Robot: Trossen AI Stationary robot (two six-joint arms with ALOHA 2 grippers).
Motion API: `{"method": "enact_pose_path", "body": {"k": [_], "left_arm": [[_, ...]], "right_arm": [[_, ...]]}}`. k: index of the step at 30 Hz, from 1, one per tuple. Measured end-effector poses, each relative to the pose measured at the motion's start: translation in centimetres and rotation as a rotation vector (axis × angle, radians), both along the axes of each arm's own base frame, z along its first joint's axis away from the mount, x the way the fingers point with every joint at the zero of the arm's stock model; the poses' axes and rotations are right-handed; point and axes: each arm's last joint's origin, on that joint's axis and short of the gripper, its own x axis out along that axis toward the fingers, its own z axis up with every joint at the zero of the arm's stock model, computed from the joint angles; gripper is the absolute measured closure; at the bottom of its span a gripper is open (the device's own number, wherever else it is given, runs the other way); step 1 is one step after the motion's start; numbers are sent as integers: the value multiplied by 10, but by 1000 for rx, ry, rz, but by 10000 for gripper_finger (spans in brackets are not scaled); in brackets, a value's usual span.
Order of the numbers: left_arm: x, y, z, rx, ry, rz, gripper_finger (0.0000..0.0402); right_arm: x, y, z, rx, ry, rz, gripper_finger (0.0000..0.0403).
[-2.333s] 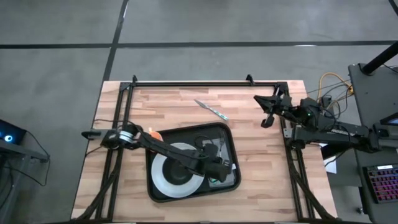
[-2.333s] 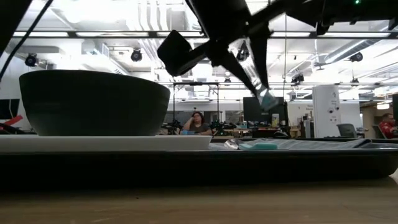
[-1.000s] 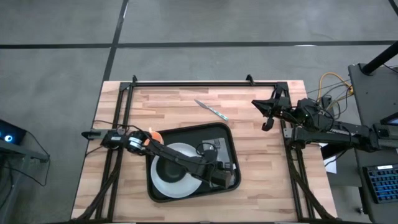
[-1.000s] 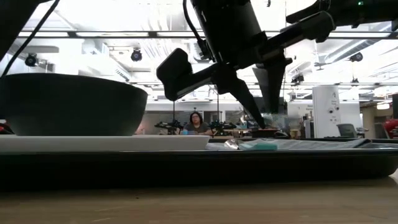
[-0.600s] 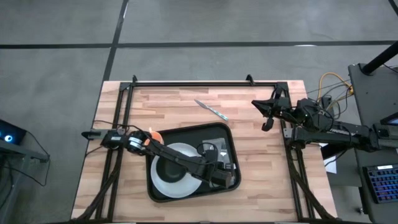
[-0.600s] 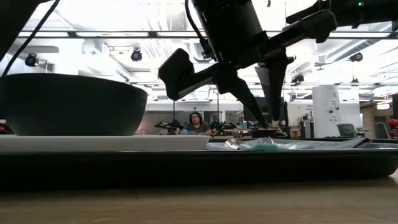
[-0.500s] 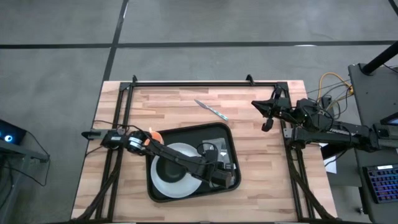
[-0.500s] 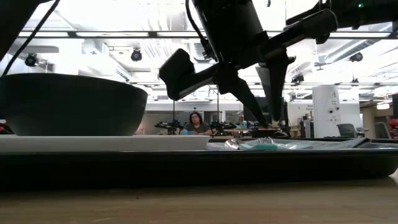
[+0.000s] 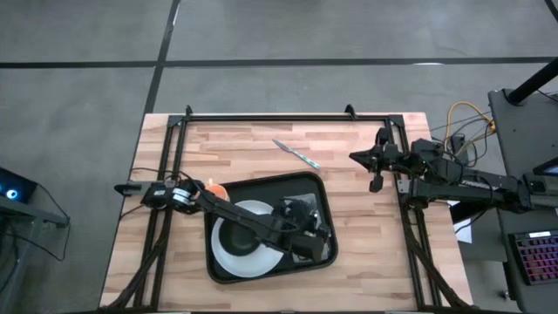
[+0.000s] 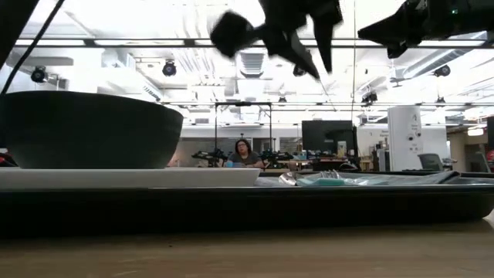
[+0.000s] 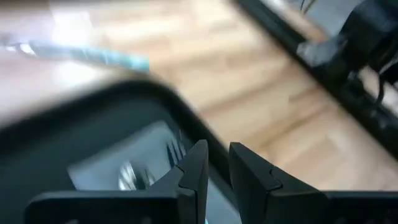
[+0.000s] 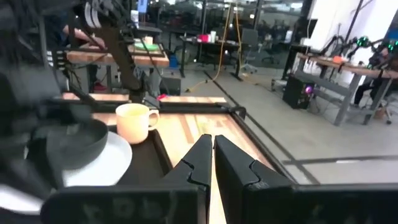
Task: Set up tray
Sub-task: Put the blue and white fork on the gray table napkin to the right of the blue spoon
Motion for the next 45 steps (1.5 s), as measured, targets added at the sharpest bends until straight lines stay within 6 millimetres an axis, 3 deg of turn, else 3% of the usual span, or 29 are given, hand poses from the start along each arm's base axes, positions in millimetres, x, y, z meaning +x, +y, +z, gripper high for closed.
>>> {"method": "enact_pose_path", "body": {"k": [9,15,23,31,37,40,42,45], "left_arm": [[-21,-7,41,327,-45,60,356],[-28,-13,39,429,35,21,356],[-43,-1,26,482,102,32,356],[-100,21,43,517,19,86,356],[-154,47,27,518,-60,101,356],[-170,61,18,534,-93,88,356],[-176,71,17,552,-122,3,356],[-183,82,19,671,-298,-301,356]], "right_arm": [[0,5,-14,82,121,153,394],[0,6,-14,122,114,170,394],[0,7,-14,137,111,211,394],[1,8,-14,131,105,262,394],[1,8,-13,90,98,254,394],[5,7,-12,67,84,256,394],[10,6,-11,63,73,256,394],[18,3,-13,70,76,255,394]]}}
